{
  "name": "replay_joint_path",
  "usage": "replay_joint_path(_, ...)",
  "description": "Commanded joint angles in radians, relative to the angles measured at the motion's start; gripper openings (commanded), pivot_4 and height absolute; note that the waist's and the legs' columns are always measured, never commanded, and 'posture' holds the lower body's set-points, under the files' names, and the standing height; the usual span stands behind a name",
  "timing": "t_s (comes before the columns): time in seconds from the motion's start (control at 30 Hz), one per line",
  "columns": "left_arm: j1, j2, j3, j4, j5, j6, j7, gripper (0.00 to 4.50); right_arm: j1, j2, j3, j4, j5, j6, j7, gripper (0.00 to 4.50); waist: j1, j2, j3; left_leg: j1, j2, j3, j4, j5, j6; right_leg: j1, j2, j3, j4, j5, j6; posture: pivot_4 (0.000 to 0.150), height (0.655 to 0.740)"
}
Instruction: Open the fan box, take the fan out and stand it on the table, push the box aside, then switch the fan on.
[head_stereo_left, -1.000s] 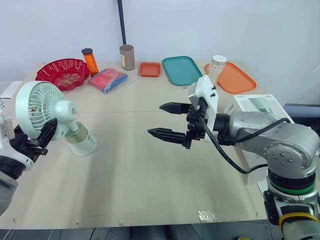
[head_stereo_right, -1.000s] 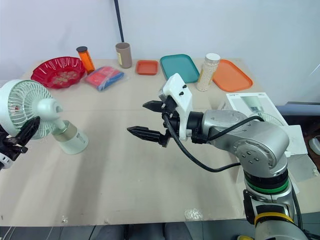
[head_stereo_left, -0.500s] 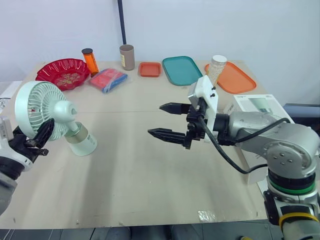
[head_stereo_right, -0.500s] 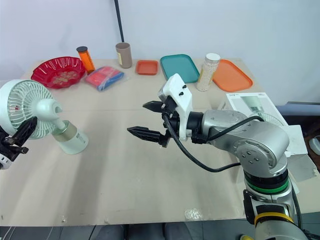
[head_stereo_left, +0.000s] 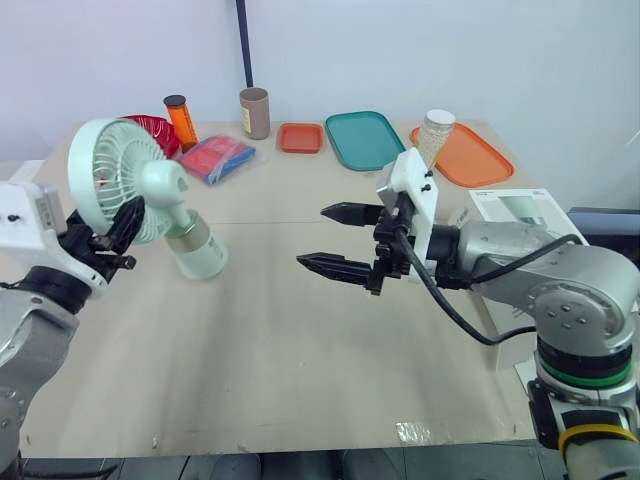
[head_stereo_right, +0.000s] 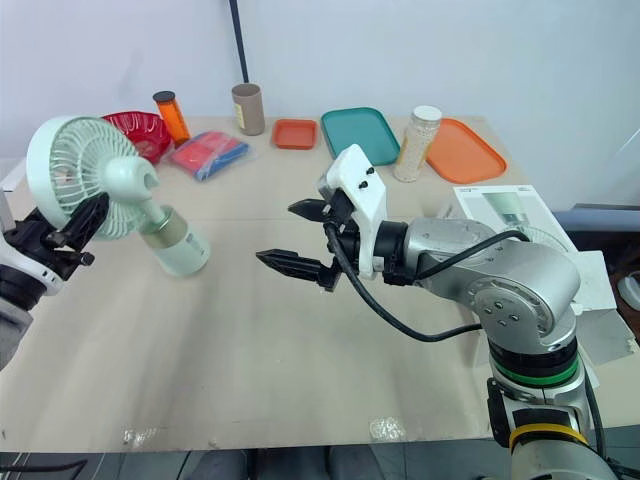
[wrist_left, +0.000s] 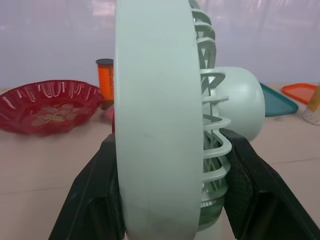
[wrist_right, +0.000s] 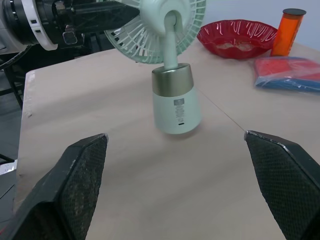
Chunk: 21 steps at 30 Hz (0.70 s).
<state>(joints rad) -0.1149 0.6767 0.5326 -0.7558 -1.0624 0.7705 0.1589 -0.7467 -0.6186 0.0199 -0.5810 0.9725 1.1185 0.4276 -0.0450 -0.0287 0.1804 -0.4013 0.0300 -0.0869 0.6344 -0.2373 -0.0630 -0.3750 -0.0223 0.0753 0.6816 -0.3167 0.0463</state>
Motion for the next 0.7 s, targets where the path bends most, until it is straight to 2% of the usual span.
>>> replay_joint_path(0.03,-0.095,-0.002,-0.087,-0.003,0.044,-0.018,0.014,1.92,-0.019,-0.01,-0.018,0.002,-0.041,-0.019,-0.016,4.5,0.0,0.0,0.0,0.0,0.0,0.0,0.0,0.0,0.0,0.0,0.0,0.0,0.0,0.0,0.0,0.15,0.74)
replay_joint_path(0.4,-0.151,0.016,-0.202,0.017,0.15,-0.004,-0.019,1.92,0.001,-0.001,-0.009,0.004,-0.1,-0.021,-0.039,4.5,0.001,0.0,0.0,-0.001,0.0,0.0,0.0,0.0,-0.001,-0.001,0.0,0.0,0.0,0.0,0.0,0.15,0.74)
replay_joint_path(0.7,-0.195,-0.054,-0.252,0.007,0.157,0.043,0.028,1.92,0.005,0.006,-0.019,-0.014,-0.113,-0.001,-0.05,4.5,0.0,0.0,0.0,-0.002,-0.001,-0.001,0.0,0.001,-0.001,-0.002,0.0,-0.001,0.0,0.0,0.0,0.15,0.74)
